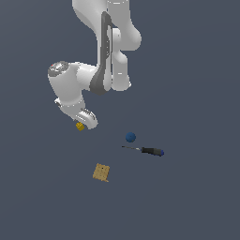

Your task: Pick up a designated object from a clutter of objects.

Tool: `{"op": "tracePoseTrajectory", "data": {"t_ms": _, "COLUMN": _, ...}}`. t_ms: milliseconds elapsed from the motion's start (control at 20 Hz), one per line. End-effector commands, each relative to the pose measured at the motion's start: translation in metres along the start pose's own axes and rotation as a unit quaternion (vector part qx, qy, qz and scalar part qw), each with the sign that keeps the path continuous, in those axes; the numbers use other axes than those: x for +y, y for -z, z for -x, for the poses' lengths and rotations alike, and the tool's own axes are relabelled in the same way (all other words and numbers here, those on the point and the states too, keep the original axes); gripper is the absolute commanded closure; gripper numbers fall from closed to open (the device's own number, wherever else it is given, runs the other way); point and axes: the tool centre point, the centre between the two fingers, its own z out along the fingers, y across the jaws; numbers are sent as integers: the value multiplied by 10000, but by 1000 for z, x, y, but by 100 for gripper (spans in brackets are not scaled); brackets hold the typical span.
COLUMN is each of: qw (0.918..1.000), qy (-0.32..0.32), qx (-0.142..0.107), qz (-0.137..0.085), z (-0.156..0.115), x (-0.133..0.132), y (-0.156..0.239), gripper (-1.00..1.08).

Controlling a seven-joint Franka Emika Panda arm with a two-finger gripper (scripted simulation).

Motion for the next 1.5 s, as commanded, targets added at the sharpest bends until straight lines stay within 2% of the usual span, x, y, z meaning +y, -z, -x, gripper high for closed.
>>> {"op": "tracePoseTrajectory", "data": {"t_ms": 0, "qw": 9995, "qy": -314, "qx": 5, "qz": 33, "z": 5, "x": 23, "y": -16, "gripper": -92}}
{"op": "tracePoseTrajectory", "data": {"t_ms": 250, "qw": 9972, "qy": -741, "qx": 5, "qz": 95, "z": 14, "x": 54, "y": -37, "gripper": -92}}
{"op": "tracePoseTrajectory", "data": {"t_ms": 450, "qw": 9957, "qy": -920, "qx": 6, "qz": 126, "z": 19, "x": 67, "y": -46, "gripper": -92}}
{"op": "tracePoseTrajectory", "data": {"t_ms": 850, "qw": 9955, "qy": -942, "qx": 1, "qz": 131, "z": 20, "x": 69, "y": -51, "gripper": -92}}
{"op": "tracePoseTrajectory", "data": {"t_ms": 1450, "qw": 9953, "qy": -960, "qx": 4, "qz": 134, "z": 21, "x": 71, "y": -93, "gripper": -92}}
